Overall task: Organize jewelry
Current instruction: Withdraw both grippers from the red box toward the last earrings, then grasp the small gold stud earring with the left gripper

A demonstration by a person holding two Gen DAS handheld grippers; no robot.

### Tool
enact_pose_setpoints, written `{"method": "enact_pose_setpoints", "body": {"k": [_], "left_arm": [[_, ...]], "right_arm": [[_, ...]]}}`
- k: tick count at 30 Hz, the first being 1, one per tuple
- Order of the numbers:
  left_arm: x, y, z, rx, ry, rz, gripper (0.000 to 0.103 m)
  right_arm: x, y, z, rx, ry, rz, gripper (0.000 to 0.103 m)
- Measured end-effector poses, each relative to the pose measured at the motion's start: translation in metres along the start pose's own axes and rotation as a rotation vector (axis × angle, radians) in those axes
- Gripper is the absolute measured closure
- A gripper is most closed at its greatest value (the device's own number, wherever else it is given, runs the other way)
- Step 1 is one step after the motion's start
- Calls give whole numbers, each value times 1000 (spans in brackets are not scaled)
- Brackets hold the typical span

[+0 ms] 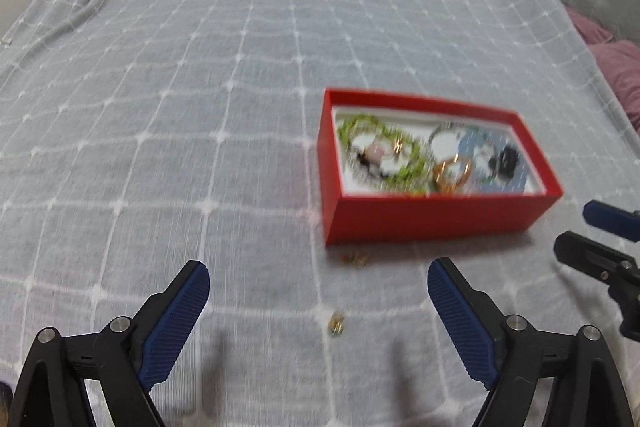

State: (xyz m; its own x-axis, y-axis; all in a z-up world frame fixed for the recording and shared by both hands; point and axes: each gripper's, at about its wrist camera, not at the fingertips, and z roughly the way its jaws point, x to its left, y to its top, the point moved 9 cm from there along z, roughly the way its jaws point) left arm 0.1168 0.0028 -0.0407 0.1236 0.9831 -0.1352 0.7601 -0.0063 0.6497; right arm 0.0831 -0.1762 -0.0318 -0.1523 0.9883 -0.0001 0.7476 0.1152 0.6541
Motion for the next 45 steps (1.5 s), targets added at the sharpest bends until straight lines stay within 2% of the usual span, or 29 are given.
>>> {"method": "enact_pose_setpoints", "body": {"k": [9,18,24,30,32,37,45], "left_arm": [[3,-28,6,70,15,49,8],[13,-46,11,121,49,106,8],[15,-47,14,101,10,112,8],[-2,-43,17,84,-85,131,34],[-10,-42,19,81,-107,149,51],[-17,-38,27,81,-110,175,65],[-18,-34,31,78,-115,160,85]], "right_arm": [[10,-26,4,66,-1,-39,34],[9,-50,25,161,-42,-54,34],[5,-58,35,196,-55,-38,34],[8,-58,38,195,-63,-45,34],[9,-58,38,195,-64,-46,34],[9,-57,38,196,-64,-47,34],[9,-58,39,198,-63,-54,34]]}}
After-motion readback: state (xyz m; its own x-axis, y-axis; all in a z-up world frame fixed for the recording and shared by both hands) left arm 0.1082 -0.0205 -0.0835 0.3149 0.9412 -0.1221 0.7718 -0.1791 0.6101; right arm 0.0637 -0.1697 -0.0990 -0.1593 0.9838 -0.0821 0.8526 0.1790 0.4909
